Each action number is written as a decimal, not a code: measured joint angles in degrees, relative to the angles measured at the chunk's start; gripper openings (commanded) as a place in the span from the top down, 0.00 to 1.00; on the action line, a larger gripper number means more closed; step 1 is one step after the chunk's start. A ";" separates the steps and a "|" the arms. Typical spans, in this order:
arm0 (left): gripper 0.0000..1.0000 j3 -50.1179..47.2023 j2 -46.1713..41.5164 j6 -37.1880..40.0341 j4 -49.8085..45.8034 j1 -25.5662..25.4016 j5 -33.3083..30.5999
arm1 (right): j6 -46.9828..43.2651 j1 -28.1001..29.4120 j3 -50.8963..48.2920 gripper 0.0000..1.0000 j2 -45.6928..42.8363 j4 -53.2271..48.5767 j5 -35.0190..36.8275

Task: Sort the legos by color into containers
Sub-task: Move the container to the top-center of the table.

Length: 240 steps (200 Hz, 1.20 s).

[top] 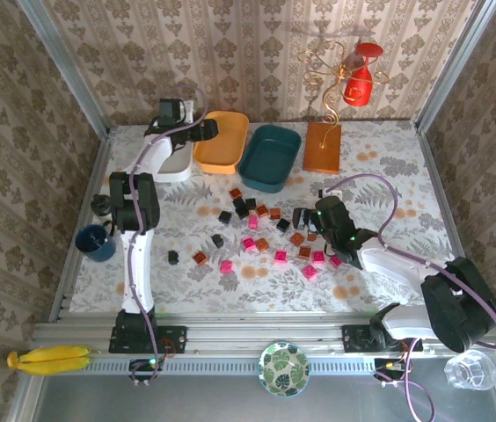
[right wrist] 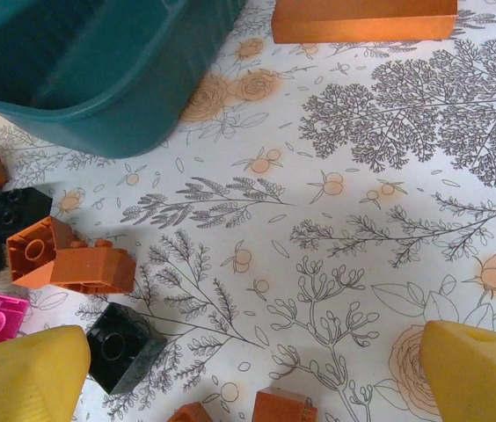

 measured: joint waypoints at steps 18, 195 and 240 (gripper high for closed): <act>0.23 3.72 1.77 2.80 -4.50 -1.18 -0.39 | 0.07 0.00 0.00 0.02 -0.15 0.00 0.00; 0.19 -15.32 -13.00 3.85 -1.03 0.61 -4.57 | 0.96 0.22 0.02 0.02 4.02 0.31 -0.94; 0.14 -10.91 -8.72 3.45 -3.39 2.43 -6.19 | 0.94 0.55 0.76 0.02 4.11 0.44 -1.77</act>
